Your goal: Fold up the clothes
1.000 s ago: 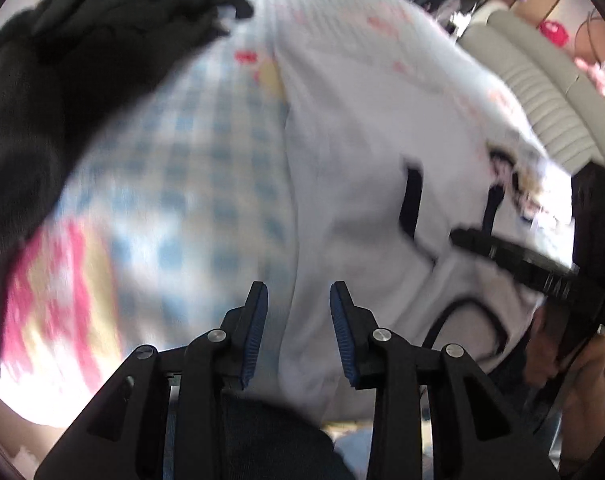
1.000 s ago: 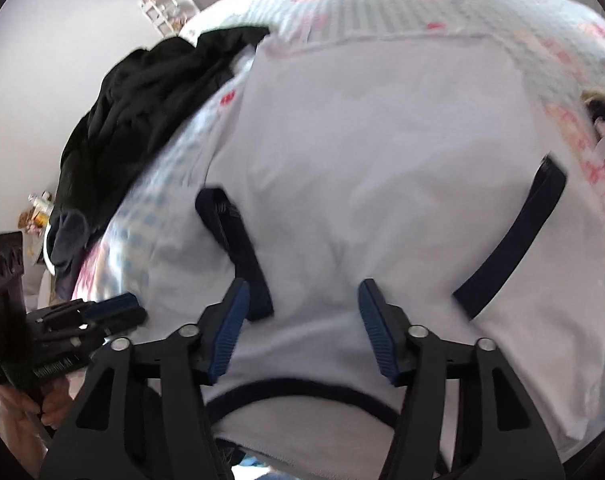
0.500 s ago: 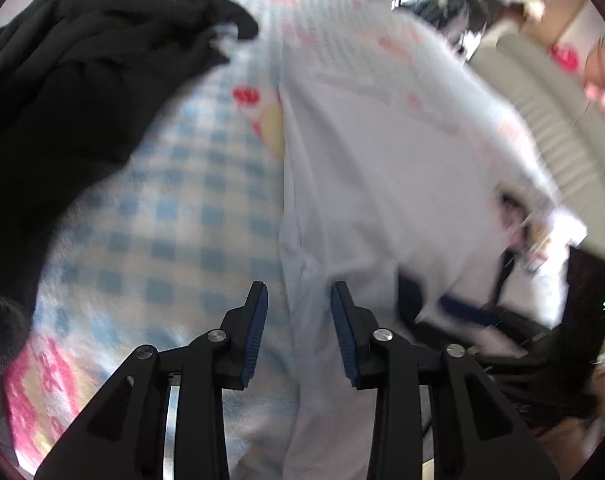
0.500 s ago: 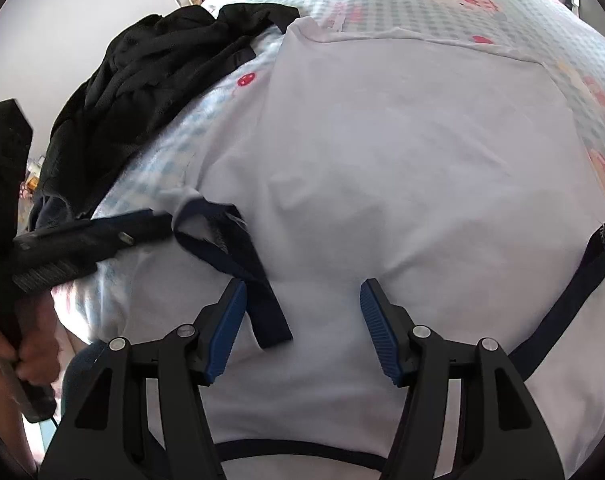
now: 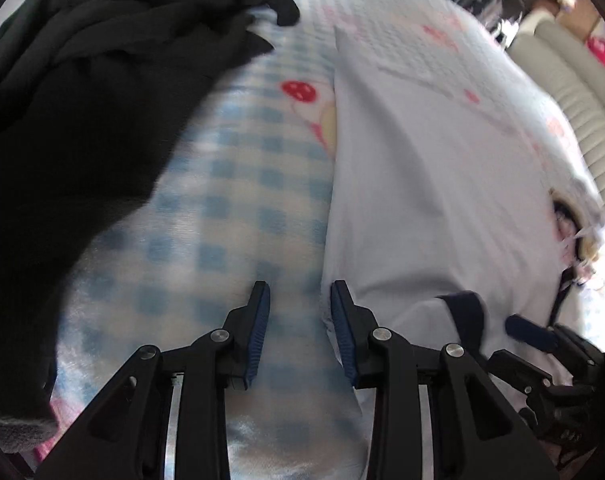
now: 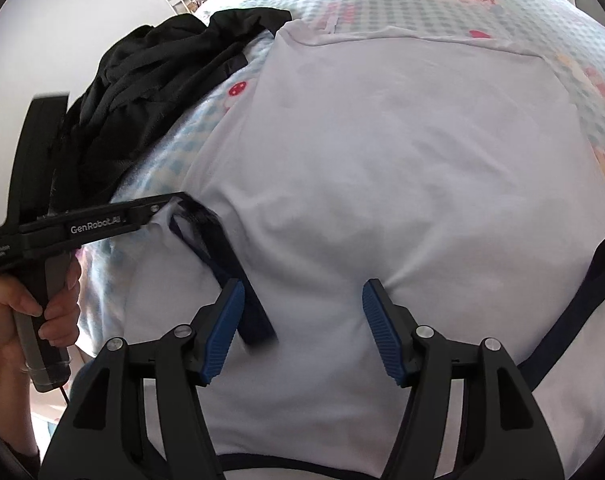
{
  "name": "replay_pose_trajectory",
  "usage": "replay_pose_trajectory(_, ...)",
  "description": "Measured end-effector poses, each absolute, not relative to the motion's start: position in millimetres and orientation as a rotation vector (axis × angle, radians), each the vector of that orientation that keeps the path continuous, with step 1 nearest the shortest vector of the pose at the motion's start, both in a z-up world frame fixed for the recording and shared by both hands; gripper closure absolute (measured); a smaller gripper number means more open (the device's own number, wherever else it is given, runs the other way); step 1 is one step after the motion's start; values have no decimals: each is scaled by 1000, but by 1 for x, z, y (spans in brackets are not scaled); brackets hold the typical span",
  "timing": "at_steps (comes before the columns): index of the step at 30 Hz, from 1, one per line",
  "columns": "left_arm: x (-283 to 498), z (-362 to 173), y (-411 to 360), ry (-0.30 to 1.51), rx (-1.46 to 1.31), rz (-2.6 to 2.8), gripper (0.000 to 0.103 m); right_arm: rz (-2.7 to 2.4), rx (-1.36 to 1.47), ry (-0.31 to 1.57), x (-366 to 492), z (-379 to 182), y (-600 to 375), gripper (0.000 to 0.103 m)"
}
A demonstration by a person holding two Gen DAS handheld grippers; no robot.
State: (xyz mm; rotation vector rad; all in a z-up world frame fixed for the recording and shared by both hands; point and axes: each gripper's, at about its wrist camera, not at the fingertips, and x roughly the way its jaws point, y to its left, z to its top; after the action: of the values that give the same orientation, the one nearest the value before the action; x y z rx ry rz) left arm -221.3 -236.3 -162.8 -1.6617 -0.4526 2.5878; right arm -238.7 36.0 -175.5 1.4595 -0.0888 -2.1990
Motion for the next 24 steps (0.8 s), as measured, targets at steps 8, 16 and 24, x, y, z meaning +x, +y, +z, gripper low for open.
replay_pose_trajectory(8, -268, -134, -252, -380, -1549, 2606, 71, -2439, 1299, -12, -286, -102, 113, 40)
replay_pose_trajectory(16, -367, -142, -264, -343, -1510, 2644, 71, -2515, 1508, -2, -444, -119, 191, 39)
replay_pose_trajectory(24, -432, -153, -268, -429, -1477, 2620, 71, -2440, 1671, 16, -527, -199, 184, 51)
